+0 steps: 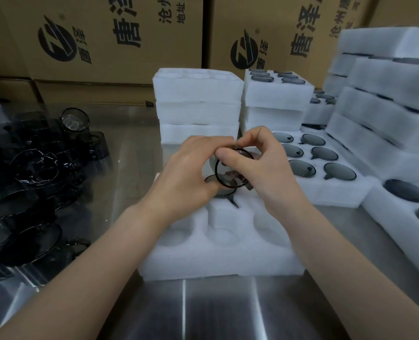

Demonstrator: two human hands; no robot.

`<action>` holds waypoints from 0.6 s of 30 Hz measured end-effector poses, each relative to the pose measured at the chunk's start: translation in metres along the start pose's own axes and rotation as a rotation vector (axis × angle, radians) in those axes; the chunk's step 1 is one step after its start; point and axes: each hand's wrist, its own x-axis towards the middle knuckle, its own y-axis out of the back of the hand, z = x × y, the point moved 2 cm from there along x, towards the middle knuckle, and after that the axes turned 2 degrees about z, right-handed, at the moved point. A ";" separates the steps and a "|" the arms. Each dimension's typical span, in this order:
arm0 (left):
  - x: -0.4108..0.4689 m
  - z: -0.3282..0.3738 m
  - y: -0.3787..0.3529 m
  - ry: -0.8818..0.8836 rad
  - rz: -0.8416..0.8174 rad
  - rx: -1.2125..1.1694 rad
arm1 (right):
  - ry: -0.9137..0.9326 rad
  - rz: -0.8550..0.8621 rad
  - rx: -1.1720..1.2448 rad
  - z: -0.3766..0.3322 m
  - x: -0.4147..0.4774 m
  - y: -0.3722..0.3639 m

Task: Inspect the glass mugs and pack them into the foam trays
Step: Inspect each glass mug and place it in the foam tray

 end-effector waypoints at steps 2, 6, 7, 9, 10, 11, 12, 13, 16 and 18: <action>0.000 -0.001 0.001 0.030 0.017 -0.006 | 0.014 -0.024 0.073 0.000 0.000 0.000; 0.002 -0.001 0.007 0.183 0.135 -0.151 | -0.099 -0.025 0.219 0.000 0.005 0.003; 0.002 -0.001 0.008 0.207 0.166 -0.185 | -0.111 -0.023 0.197 0.000 0.006 0.003; 0.002 -0.002 0.010 0.228 0.205 -0.226 | -0.093 -0.041 0.095 0.000 0.005 0.000; 0.002 -0.003 0.010 0.230 0.208 -0.232 | -0.068 -0.068 0.047 0.000 0.003 -0.002; 0.002 -0.004 0.011 0.230 0.203 -0.235 | -0.043 -0.098 0.016 0.000 0.002 -0.004; 0.002 -0.004 0.011 0.230 0.195 -0.242 | -0.028 -0.125 0.003 0.000 0.001 -0.004; 0.002 -0.005 0.011 0.233 0.190 -0.257 | -0.029 -0.144 0.010 0.000 0.001 -0.004; 0.002 -0.005 0.011 0.255 0.183 -0.346 | -0.052 -0.185 0.092 0.000 0.002 -0.003; 0.002 -0.006 0.010 0.269 0.179 -0.391 | -0.049 -0.217 0.134 0.001 0.002 -0.003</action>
